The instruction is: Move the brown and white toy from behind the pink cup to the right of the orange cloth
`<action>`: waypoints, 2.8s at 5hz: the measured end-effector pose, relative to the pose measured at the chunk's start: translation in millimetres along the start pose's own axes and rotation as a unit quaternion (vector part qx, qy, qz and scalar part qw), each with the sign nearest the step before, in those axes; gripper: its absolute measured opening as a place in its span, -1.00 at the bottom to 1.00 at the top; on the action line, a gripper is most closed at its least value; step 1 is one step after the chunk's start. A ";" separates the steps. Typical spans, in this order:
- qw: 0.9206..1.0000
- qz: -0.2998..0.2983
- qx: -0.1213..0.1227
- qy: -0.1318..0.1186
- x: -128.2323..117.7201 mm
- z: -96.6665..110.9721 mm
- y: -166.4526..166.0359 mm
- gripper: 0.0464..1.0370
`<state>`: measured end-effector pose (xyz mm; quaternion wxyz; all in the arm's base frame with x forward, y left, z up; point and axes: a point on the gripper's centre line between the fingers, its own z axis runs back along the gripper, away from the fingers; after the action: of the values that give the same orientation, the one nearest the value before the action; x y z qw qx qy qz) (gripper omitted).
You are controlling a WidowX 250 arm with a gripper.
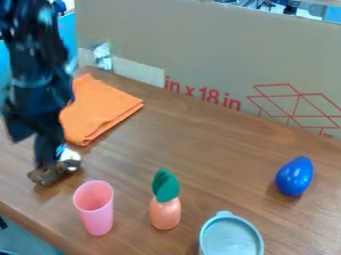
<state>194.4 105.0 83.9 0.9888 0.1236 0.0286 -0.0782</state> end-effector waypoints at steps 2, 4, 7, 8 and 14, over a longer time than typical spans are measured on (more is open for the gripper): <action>0.999 0.006 -0.025 -0.031 10.4 -33.9 6.4 0.93; 0.997 0.015 -0.073 -0.033 24.1 -52.0 6.0 0.82; 0.992 0.055 -0.109 -0.019 23.7 -58.1 11.0 -0.46; 0.990 0.054 -0.116 -0.066 40.8 -28.9 -3.6 -0.65; 0.978 0.029 -0.175 -0.109 178.2 -14.1 -58.1 -0.81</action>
<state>360.2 26.5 42.7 0.9942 -0.0596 -0.0700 -0.0564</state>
